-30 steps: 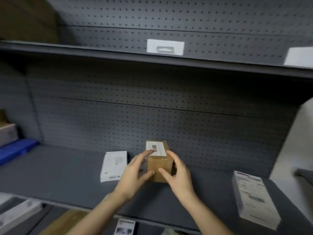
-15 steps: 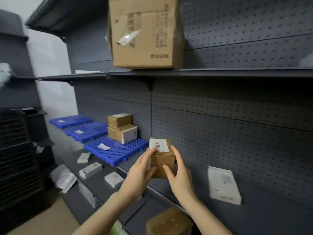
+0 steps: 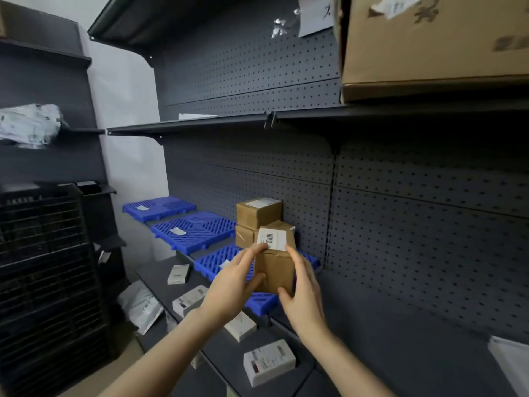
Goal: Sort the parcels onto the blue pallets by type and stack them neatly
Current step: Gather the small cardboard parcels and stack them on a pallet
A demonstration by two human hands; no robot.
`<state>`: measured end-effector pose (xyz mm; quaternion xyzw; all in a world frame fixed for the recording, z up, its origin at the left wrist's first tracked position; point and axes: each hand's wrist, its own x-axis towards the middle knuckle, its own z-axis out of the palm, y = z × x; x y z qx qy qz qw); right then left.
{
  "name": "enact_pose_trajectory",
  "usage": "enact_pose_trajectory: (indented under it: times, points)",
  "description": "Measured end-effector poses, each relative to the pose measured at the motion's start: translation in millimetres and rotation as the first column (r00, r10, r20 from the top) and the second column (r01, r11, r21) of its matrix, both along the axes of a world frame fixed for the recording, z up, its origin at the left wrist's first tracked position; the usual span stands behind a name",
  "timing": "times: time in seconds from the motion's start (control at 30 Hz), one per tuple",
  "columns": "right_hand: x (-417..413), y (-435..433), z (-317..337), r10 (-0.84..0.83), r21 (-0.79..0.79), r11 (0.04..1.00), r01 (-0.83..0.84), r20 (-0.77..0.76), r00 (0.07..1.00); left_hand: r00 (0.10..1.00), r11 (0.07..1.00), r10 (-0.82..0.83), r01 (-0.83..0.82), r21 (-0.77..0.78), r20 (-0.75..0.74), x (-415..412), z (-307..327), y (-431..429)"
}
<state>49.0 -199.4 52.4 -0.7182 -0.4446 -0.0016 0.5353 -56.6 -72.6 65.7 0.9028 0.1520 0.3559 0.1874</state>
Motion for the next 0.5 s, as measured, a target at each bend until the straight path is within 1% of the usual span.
enact_pose_trajectory:
  times: [0.17,0.27,0.43,0.5]
  points:
    - [42,61,2,-0.11,0.025,0.994,0.108,0.061,0.992,0.999,0.998,-0.021,0.019,0.061,0.034,47,8,61]
    - [69,95,5,-0.156,0.048,0.987,0.153,0.063,0.986,0.999,0.996,-0.023,0.02,0.086,0.032,78,13,95]
    - [110,145,12,-0.206,0.015,0.979,0.206,0.071,0.976,1.0,0.995,-0.026,0.027,0.1,-0.01,123,23,153]
    - [122,160,11,-0.224,0.008,0.974,0.224,0.103,0.969,0.999,0.991,-0.036,0.039,0.125,-0.029,136,23,173]
